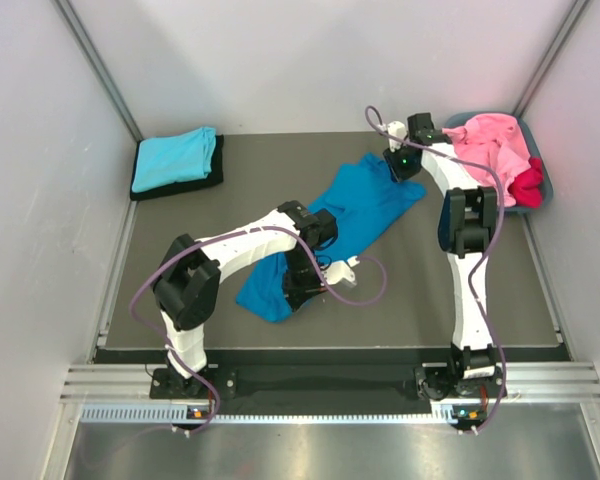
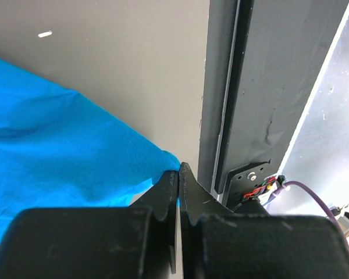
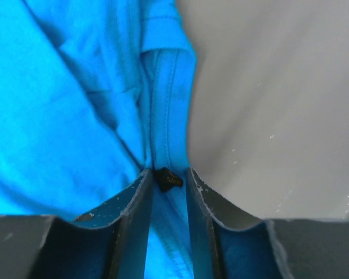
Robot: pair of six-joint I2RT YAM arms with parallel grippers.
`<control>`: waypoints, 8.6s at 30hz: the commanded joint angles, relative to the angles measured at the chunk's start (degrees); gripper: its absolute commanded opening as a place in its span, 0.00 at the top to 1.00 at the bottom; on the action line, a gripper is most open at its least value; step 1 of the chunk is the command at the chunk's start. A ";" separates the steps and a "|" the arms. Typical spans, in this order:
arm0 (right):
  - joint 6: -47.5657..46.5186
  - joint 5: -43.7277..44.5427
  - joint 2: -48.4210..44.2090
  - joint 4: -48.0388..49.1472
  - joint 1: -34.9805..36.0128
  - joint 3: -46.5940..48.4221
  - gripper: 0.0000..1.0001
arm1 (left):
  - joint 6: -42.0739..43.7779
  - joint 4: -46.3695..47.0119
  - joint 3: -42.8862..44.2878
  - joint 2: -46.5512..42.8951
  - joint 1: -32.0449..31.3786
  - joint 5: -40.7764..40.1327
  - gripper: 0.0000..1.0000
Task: Fold and stack the t-shirts
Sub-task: Fold the tshirt
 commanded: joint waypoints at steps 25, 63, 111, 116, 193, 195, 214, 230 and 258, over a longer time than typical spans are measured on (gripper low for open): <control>-7.70 11.48 7.68 19.34 10.02 9.13 1.00 | 1.72 -10.58 13.98 6.13 -4.33 8.86 1.00; -0.67 19.80 12.99 66.01 12.66 13.46 0.51 | -2.73 -1.99 36.50 23.38 -5.83 28.38 0.63; 54.88 -31.06 -58.32 16.45 16.16 -94.04 0.44 | -78.70 45.85 -36.63 -9.25 32.85 17.39 0.56; 55.67 -28.60 -56.04 17.24 16.53 -92.81 0.45 | -78.17 44.26 -37.68 -8.63 32.15 15.64 0.57; 44.77 -18.58 -34.59 24.18 2.46 -48.60 1.00 | -69.73 49.79 21.20 18.87 32.41 10.19 1.00; 44.51 -18.23 -33.10 24.01 2.46 -46.85 1.00 | -69.82 50.41 23.04 20.98 32.41 10.10 1.00; 40.29 -10.40 -32.90 18.83 1.59 -40.33 0.53 | -65.96 47.61 31.05 21.79 34.25 0.26 0.45; 54.78 -29.48 -41.53 21.10 1.23 -67.67 0.46 | -69.98 41.26 -1.56 10.09 39.27 25.20 0.43; 60.77 -27.37 -31.69 29.37 2.99 -65.82 0.70 | -75.44 48.04 3.62 21.34 31.62 22.40 0.84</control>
